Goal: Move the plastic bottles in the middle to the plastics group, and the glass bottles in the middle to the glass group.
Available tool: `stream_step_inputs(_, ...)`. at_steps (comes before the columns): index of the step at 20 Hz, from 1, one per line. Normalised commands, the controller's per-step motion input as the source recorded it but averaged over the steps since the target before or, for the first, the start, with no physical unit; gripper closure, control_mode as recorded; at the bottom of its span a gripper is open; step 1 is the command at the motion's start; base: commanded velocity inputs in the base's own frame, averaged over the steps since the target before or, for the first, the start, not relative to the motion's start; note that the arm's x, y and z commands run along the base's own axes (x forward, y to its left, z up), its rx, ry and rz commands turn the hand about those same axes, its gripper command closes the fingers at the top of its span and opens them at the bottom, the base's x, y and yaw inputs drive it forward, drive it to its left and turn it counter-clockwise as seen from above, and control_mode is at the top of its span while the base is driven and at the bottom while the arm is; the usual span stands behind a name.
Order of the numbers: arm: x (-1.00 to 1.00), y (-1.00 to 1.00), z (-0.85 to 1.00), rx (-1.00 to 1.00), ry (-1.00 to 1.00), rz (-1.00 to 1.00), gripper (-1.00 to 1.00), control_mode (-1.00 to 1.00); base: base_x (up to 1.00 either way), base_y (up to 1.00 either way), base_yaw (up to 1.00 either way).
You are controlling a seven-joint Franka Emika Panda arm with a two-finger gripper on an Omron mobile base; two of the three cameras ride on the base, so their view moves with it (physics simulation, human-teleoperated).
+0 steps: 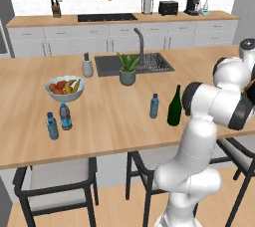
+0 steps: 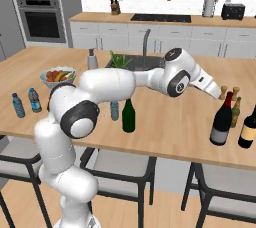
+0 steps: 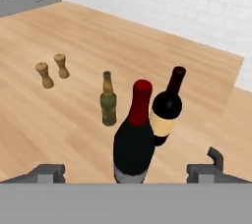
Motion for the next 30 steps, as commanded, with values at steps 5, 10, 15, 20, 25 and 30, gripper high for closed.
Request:
stream_step_inputs(5,-0.42,0.97,0.05,0.0,0.05,0.3,-1.0,-1.0,0.0,0.0,0.0)
stream_step_inputs(10,-0.22,0.82,0.27,0.04,0.25,0.42,-1.0,-1.0,0.0,0.0,0.0)
stream_step_inputs(15,-0.15,0.98,0.28,0.0,0.2,0.46,-1.0,-1.0,0.0,0.0,0.0)
stream_step_inputs(20,-0.12,0.88,0.28,0.0,0.09,0.44,-1.0,-1.0,0.0,0.0,0.0)
stream_step_inputs(25,-0.05,0.71,0.11,0.06,0.05,0.12,-1.0,-1.0,0.0,0.0,0.0)
stream_step_inputs(30,0.0,0.52,0.0,0.06,0.23,0.0,-1.0,-1.0,0.0,0.0,0.0)
